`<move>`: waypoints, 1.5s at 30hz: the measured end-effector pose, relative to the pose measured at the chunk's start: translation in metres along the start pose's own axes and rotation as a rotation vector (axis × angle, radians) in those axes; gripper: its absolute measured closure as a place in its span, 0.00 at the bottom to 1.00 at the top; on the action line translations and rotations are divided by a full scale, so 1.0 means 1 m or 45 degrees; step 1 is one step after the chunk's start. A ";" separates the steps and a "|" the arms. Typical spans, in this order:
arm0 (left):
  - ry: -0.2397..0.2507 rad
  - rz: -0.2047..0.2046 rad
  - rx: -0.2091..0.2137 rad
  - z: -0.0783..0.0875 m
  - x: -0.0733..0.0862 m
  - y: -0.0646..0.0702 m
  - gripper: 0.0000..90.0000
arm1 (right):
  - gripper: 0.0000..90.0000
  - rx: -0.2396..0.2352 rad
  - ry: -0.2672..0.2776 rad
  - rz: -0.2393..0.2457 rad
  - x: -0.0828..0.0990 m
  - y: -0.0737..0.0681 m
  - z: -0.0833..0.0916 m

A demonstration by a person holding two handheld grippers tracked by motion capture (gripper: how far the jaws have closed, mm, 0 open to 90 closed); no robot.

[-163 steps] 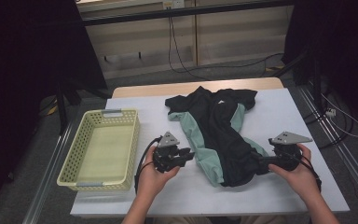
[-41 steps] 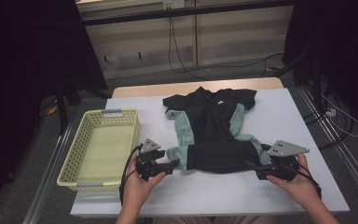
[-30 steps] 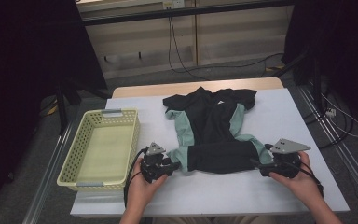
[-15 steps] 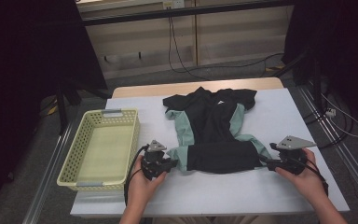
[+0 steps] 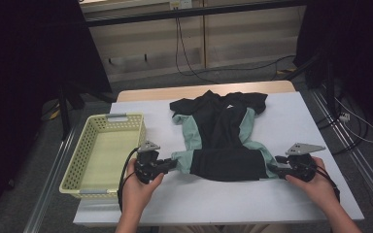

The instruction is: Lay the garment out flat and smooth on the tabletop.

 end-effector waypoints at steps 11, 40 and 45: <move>-0.021 0.018 0.002 0.002 0.002 -0.003 0.94 | 0.97 -0.002 0.025 -0.006 -0.007 0.012 0.013; -0.036 -0.052 -0.215 -0.024 0.012 -0.026 0.64 | 0.56 0.079 0.091 0.027 -0.010 0.015 0.016; 0.017 -0.095 -0.217 -0.012 0.002 -0.015 0.62 | 0.49 0.101 0.087 0.047 -0.010 0.014 0.016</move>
Point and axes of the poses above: each handheld gripper's, and its own axes: z roughly backward along the jaws, x roughly out of its underside, y roughly to its right, the point moved 9 cm from there along -z, roughly forward along the jaws, and after that the axes turned 5 degrees about z, right-handed, at the moved point
